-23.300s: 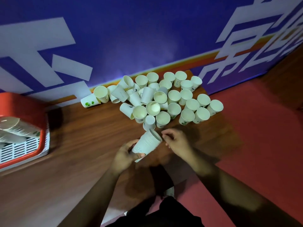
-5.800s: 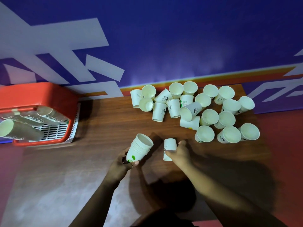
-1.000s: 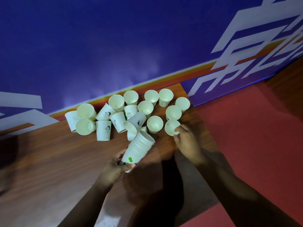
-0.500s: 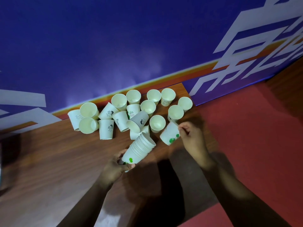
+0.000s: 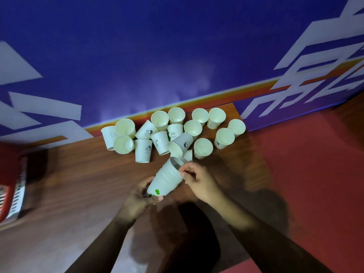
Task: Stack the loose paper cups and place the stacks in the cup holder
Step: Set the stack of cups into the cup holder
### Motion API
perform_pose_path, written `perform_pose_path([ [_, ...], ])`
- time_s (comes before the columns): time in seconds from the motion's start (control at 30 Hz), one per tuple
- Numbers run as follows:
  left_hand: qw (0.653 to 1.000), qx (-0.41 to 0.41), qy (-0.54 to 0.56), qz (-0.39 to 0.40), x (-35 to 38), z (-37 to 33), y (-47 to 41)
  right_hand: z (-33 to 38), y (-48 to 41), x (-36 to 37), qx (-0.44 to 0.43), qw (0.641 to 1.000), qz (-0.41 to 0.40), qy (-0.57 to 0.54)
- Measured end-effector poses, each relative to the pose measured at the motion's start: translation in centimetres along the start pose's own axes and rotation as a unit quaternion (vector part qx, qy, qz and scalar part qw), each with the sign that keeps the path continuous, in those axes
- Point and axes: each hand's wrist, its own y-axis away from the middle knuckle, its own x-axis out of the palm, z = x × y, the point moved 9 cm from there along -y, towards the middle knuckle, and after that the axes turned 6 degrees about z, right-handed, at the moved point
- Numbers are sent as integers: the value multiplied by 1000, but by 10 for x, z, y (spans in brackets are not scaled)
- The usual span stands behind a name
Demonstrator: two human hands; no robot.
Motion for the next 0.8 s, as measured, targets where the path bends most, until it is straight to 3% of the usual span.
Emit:
perform_pose_path([
  [0.1, 1000, -5, 10, -4, -16, 10, 14, 10, -4, 10, -25, 1000, 0, 2],
  [0.17, 999, -8, 26, -22, -26, 15, 21, 7, -11, -6, -39, 995, -76, 42],
  [0.27, 998, -18, 46, -42, -34, 24, 28, -13, -32, -38, -5, 962, -178, 207],
  [0.4, 997, -27, 47, -58, -40, 37, 32, -60, -61, -51, 112, 926, -120, 339],
  [0.5, 996, -30, 49, -65, -40, 45, 33, -76, -60, -50, 128, 907, -101, 388],
  [0.67, 997, -31, 38, -64, -36, 50, 35, -46, -4, -62, 59, 940, -211, 262],
  [0.8, 997, -28, 36, -54, -31, 46, 41, -1, 24, -53, -2, 975, -210, 76],
])
